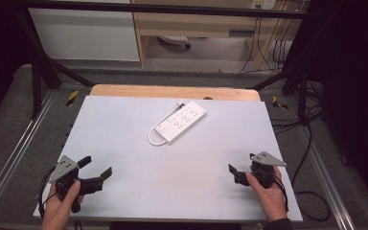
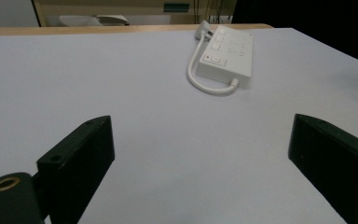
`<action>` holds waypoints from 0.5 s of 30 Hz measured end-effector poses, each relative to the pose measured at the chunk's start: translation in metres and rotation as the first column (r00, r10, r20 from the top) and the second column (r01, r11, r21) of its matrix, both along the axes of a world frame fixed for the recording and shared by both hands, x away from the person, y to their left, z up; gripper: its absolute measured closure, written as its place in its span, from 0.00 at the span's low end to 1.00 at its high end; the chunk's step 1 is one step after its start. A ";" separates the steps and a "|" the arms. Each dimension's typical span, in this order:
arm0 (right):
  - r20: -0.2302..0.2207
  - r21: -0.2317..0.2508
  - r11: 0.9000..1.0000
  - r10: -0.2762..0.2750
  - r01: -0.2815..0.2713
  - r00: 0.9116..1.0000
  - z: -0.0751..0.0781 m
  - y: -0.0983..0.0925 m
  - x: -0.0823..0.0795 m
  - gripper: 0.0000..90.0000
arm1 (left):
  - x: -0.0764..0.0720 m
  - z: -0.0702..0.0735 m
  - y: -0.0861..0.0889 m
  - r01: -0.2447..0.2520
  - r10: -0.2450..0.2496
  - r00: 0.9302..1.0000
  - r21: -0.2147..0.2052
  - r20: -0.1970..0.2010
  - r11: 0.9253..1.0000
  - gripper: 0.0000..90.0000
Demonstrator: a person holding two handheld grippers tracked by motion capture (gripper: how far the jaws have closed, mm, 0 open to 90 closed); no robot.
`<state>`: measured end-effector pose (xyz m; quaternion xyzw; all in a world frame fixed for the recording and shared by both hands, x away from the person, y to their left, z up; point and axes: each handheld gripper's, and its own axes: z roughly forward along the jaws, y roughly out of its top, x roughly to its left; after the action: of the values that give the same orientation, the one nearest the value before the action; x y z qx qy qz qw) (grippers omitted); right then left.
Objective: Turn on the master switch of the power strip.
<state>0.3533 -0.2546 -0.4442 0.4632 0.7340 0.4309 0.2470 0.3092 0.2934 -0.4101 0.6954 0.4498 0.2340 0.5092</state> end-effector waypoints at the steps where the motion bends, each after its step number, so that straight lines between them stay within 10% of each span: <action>1: -0.004 -0.005 1.000 0.003 -0.003 1.000 -0.001 0.001 0.000 0.06 | 0.000 0.000 0.000 -0.001 0.001 1.000 -0.003 0.002 1.000 0.08; 15: 0.000 0.009 1.000 0.028 -0.028 1.000 0.001 0.007 -0.001 0.05 | 0.010 0.004 -0.008 0.007 -0.007 1.000 -0.027 -0.008 1.000 0.08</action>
<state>0.3521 -0.2474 -0.4436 0.4539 0.7385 0.4375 0.2391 0.3187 0.2857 -0.4057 0.6911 0.4523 0.2235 0.5175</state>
